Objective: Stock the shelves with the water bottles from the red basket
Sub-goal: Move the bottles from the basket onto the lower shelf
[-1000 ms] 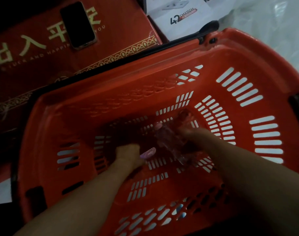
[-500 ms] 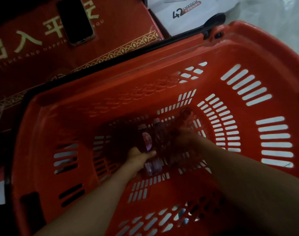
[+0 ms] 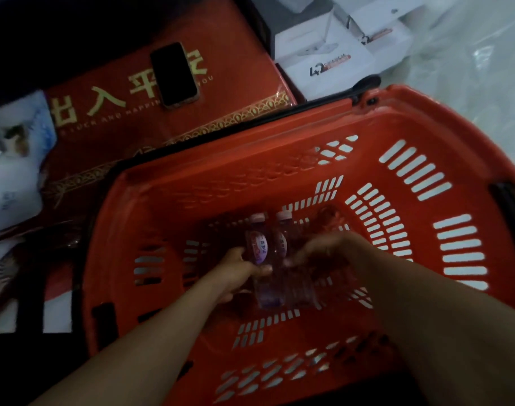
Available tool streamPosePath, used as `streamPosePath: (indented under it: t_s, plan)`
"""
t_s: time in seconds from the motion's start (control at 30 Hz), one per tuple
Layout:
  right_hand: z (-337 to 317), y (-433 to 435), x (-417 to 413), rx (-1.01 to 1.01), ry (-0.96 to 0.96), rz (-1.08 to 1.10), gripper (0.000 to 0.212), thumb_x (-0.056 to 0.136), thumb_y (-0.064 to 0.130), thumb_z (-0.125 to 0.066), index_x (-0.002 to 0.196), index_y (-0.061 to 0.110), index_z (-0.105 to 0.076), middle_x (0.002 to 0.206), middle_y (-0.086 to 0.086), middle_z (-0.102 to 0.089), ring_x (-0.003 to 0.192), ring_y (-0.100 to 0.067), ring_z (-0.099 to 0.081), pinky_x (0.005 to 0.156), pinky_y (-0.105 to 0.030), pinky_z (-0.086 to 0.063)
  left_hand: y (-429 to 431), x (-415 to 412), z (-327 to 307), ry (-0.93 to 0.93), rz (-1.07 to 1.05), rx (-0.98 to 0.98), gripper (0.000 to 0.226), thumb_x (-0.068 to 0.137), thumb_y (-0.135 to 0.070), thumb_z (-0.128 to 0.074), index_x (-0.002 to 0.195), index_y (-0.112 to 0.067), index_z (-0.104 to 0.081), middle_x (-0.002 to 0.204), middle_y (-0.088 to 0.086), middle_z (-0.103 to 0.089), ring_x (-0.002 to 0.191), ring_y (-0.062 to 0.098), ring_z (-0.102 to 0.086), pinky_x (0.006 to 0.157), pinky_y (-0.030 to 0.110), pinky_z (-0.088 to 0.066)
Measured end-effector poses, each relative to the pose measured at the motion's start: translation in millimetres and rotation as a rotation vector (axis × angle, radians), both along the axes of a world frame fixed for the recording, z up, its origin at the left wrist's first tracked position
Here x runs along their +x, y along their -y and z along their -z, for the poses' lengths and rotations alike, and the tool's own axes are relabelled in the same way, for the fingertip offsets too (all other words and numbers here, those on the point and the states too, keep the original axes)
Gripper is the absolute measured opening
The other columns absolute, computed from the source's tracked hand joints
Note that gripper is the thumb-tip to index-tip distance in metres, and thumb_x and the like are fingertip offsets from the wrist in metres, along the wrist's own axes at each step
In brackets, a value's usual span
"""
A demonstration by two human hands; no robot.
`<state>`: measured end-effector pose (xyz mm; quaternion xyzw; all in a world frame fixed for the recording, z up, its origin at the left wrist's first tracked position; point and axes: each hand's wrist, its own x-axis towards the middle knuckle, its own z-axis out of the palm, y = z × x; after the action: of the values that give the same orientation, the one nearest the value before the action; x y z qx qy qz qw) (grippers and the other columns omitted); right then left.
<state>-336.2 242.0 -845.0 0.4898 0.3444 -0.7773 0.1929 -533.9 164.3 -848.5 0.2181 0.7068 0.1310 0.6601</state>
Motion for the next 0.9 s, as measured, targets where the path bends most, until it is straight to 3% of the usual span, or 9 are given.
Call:
streamPosePath:
  t_s: [0.07,0.13,0.2,0.33,0.47,0.53,0.67,0.8,0.9]
  plan:
    - [-16.3,-3.8,-4.0,0.046,-0.048,0.043,0.067,0.062,0.021,-0.09,0.123,0.014,-0.064,0.12,-0.009,-0.071,0.115,-0.029,-0.065,0.105,-0.047,-0.048,-7.3,-6.1,-24.7,-0.033,0.033,0.079,0.055,0.071,-0.001,-0.08,0.119,-0.016,-0.059,0.106,0.007,-0.072,0.099,0.024,-0.068,0.088,0.039,-0.056]
    - [-39.9,-3.1,-7.1,0.099,-0.15,0.114,0.046,0.065,0.007,-0.084,0.109,0.013,-0.07,0.106,-0.006,-0.076,0.102,-0.024,-0.071,0.099,-0.044,-0.052,-13.0,-12.4,-53.3,-0.04,0.072,0.167,0.055,0.071,0.002,-0.08,0.12,-0.011,-0.059,0.106,0.008,-0.072,0.101,0.025,-0.068,0.094,0.04,-0.053]
    - [-57.3,-2.9,-3.6,0.135,-0.252,0.204,0.035,0.073,-0.007,-0.074,0.104,0.008,-0.069,0.1,-0.008,-0.076,0.096,-0.022,-0.071,0.1,-0.042,-0.051,-18.0,-18.7,-87.9,-0.016,0.127,0.251,0.051,0.073,0.004,-0.078,0.118,-0.011,-0.059,0.105,0.008,-0.072,0.1,0.024,-0.067,0.089,0.035,-0.053]
    - [-106.6,-3.5,-2.0,0.251,-0.397,0.304,0.065,0.06,0.008,-0.091,0.117,-0.006,-0.063,0.125,-0.03,-0.06,0.114,-0.037,-0.056,0.113,-0.057,-0.033,-22.6,-31.1,-167.8,0.039,0.247,0.361,0.045,0.078,-0.002,-0.075,0.113,-0.026,-0.058,0.106,0.005,-0.073,0.097,0.021,-0.069,0.084,0.037,-0.053]
    - [-168.8,1.3,-11.2,0.407,-0.49,0.455,0.058,0.062,0.004,-0.088,0.116,0.006,-0.068,0.113,-0.016,-0.071,0.101,-0.028,-0.069,0.092,-0.047,-0.054,-29.1,-40.4,-237.6,0.096,0.289,0.554,0.051,0.079,0.0,-0.074,0.117,-0.028,-0.059,0.105,-0.001,-0.074,0.087,0.011,-0.072,0.071,0.027,-0.058]
    - [-199.5,4.5,-22.6,0.531,-0.526,0.479,0.064,0.064,0.008,-0.087,0.123,0.005,-0.063,0.12,-0.02,-0.068,0.106,-0.033,-0.068,0.093,-0.048,-0.053,-28.9,-46.5,-260.2,0.135,0.271,0.654,0.05,0.077,0.005,-0.073,0.114,-0.027,-0.061,0.102,-0.003,-0.075,0.086,0.008,-0.071,0.068,0.024,-0.058]
    - [-256.4,-4.6,-56.5,0.802,-0.59,0.464,0.05,0.081,-0.013,-0.065,0.129,-0.002,-0.058,0.125,-0.026,-0.065,0.117,-0.042,-0.062,0.101,-0.049,-0.05,-42.1,-66.2,-297.2,0.123,0.199,0.866,0.053,0.074,0.013,-0.073,0.113,-0.021,-0.058,0.103,0.002,-0.073,0.09,0.01,-0.07,0.072,0.021,-0.056]
    - [-304.3,-27.3,-100.5,1.05,-0.536,0.596,0.053,0.068,-0.006,-0.078,0.119,0.005,-0.065,0.114,-0.02,-0.072,0.108,-0.04,-0.067,0.097,-0.054,-0.052,-61.6,-108.9,-333.8,0.035,0.13,1.057,0.056,0.071,0.007,-0.077,0.114,-0.022,-0.058,0.106,0.002,-0.074,0.1,0.015,-0.069,0.087,0.029,-0.055]
    - [-333.1,-44.9,-140.2,1.206,-0.544,0.626,0.059,0.061,0.002,-0.083,0.117,0.01,-0.067,0.109,-0.014,-0.074,0.106,-0.036,-0.069,0.093,-0.05,-0.055,-72.2,-139.8,-352.5,-0.012,0.005,1.159,0.057,0.073,0.006,-0.077,0.118,-0.023,-0.058,0.107,-0.001,-0.073,0.101,0.014,-0.069,0.085,0.027,-0.055]
